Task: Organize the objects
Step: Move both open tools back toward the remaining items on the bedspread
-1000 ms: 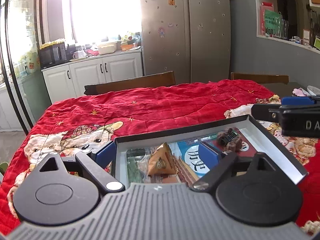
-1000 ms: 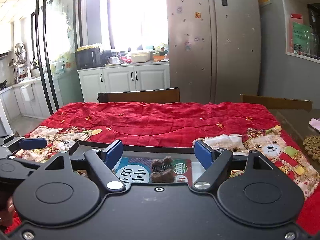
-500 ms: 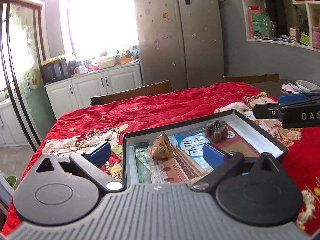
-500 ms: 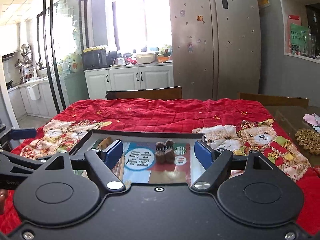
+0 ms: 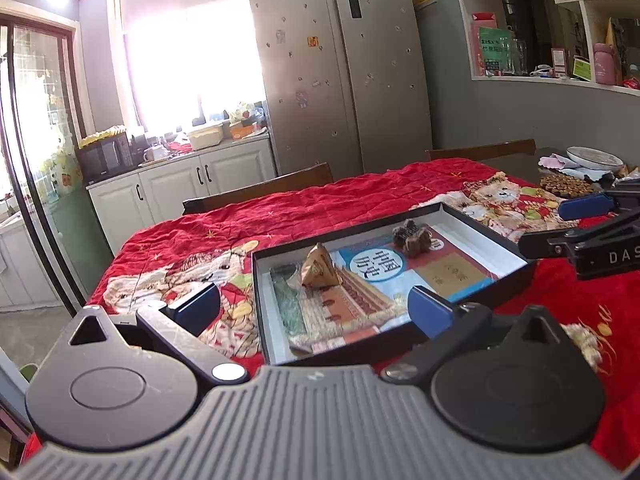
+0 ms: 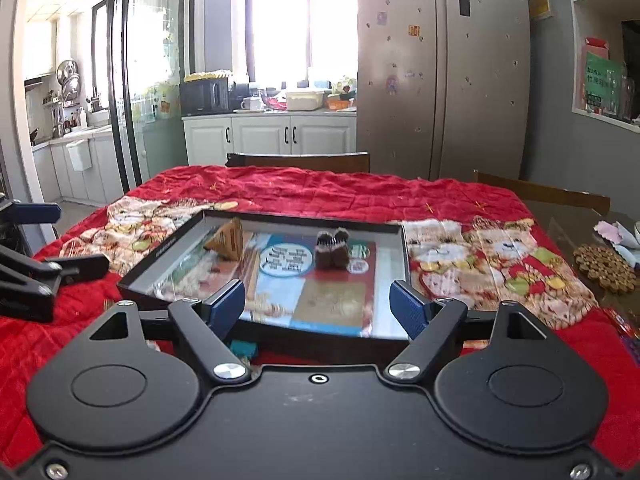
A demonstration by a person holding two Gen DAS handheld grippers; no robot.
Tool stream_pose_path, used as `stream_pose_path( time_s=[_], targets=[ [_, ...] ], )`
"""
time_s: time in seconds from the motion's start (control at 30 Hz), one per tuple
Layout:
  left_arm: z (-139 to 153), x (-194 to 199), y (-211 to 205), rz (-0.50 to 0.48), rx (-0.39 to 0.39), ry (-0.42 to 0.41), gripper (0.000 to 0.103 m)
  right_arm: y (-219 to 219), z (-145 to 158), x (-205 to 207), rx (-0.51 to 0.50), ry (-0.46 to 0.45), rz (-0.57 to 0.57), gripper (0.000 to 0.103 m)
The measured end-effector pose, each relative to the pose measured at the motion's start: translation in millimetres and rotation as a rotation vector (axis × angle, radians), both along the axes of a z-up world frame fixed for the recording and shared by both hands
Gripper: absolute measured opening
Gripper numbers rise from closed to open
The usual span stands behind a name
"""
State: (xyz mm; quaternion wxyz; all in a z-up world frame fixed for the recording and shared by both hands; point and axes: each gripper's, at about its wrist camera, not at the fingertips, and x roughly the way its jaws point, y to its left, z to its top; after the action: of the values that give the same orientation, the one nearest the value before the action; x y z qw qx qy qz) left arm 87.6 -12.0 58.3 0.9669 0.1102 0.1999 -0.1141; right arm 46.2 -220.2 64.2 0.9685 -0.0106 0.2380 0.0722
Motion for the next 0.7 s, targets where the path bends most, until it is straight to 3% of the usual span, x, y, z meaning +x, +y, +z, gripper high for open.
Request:
stream_pose_path(
  time_s=[0.7],
  targets=[
    [-19, -48, 9, -0.051, 0.052, 0.052, 0.103, -16, -25, -57, -0.063, 0.064, 0.022, 0.078]
  ],
)
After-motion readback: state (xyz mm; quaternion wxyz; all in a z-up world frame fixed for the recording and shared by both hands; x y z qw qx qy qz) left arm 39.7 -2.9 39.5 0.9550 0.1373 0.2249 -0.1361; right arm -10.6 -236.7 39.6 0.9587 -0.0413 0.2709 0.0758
